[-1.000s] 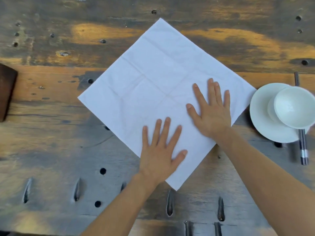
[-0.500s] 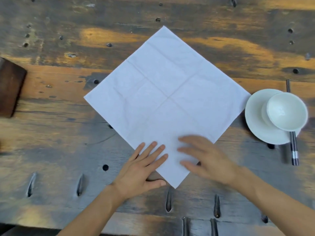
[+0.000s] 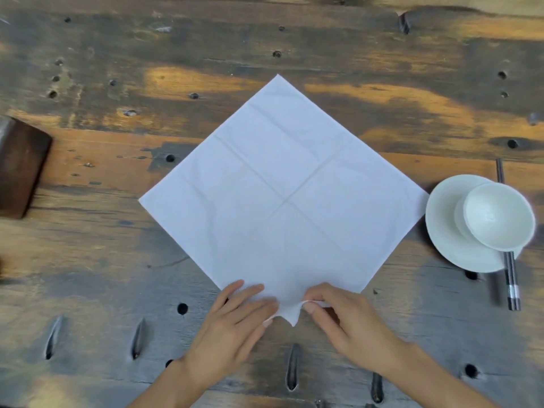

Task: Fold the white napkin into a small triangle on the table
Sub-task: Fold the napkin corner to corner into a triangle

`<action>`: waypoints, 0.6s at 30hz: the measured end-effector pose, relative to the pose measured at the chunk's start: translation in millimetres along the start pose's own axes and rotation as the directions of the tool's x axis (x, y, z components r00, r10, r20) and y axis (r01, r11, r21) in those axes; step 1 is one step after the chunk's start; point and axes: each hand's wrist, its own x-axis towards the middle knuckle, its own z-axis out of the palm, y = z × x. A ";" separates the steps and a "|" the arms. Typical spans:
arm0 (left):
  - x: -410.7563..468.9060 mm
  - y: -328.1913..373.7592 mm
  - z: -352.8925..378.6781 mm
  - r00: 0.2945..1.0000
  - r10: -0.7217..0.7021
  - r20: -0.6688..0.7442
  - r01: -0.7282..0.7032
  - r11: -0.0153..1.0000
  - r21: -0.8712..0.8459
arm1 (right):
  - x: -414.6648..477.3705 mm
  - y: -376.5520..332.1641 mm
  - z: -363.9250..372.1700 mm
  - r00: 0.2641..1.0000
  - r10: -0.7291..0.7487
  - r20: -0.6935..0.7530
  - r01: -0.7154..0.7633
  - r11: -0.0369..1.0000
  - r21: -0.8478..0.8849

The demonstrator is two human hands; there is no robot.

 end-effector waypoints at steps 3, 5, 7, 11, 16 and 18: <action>11.7 8.4 -18.9 0.992 -0.128 0.012 0.128 0.977 -0.170 | 1.1 -12.5 -4.9 0.999 0.042 0.016 -0.043 0.996 0.081; 20.2 14.2 -33.0 0.970 -0.224 0.091 0.240 0.941 -0.239 | 1.9 -19.8 -7.7 0.998 0.056 0.012 -0.057 0.992 0.117; 23.9 18.0 -43.4 0.951 -0.282 0.127 0.307 0.916 -0.257 | 3.9 -24.7 -11.1 1.000 0.023 -0.003 -0.023 0.994 0.108; 34.8 15.2 -57.6 0.904 -0.412 0.114 0.424 0.834 -0.352 | 18.9 -27.8 -21.8 0.998 0.012 -0.067 -0.007 0.997 0.078; 72.5 -4.1 -69.7 0.883 -0.467 0.052 0.448 0.803 -0.393 | 68.8 -21.7 -39.7 0.977 0.041 -0.210 -0.043 0.999 -0.005; 94.8 -17.6 -74.5 0.869 -0.494 0.021 0.467 0.806 -0.364 | 98.9 -19.5 -47.8 0.970 0.021 -0.242 -0.035 0.998 -0.052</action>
